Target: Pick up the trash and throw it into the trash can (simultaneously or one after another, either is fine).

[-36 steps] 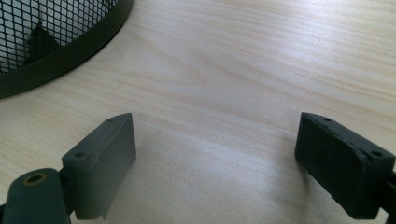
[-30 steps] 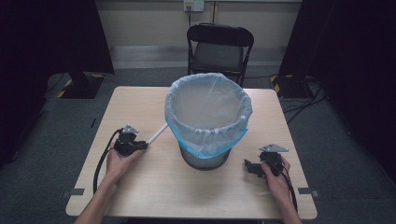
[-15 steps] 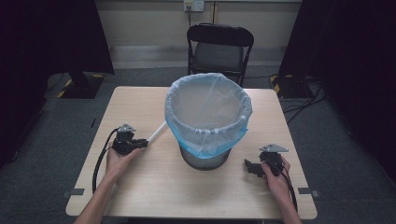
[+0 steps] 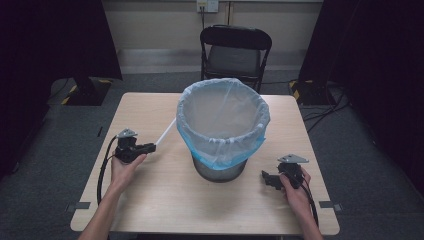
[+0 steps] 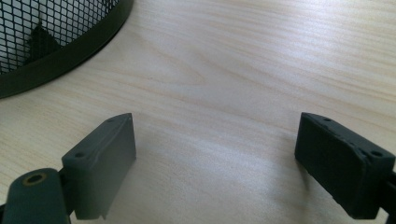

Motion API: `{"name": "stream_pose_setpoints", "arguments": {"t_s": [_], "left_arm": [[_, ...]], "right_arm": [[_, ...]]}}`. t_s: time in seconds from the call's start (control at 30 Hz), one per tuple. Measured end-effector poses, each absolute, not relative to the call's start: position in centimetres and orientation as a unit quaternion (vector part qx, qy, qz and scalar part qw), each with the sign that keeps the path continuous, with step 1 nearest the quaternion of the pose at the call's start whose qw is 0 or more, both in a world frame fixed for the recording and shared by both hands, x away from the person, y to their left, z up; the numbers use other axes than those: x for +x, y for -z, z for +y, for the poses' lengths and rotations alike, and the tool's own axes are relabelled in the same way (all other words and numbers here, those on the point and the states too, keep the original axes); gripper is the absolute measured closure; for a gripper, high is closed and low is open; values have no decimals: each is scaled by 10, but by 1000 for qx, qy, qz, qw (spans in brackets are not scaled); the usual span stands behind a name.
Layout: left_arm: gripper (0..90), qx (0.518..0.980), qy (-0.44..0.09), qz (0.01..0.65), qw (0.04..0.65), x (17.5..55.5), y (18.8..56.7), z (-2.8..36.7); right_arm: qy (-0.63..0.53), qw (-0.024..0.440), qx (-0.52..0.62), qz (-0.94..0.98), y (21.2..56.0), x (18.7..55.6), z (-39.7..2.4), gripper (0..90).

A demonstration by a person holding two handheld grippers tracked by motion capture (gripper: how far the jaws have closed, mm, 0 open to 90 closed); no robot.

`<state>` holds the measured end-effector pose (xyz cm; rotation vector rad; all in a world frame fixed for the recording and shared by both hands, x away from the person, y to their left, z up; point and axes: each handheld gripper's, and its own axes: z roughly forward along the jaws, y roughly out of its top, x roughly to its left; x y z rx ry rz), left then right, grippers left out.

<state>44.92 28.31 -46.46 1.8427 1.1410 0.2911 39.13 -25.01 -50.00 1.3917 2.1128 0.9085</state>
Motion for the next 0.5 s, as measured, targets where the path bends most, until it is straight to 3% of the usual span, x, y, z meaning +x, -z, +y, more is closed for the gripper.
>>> {"name": "stream_pose_setpoints", "arguments": {"t_s": [0.5], "left_arm": [[800,726,-145,452,498,442,437,290]], "right_arm": [[-329,227,505,765,500,391,-250,114]]}}
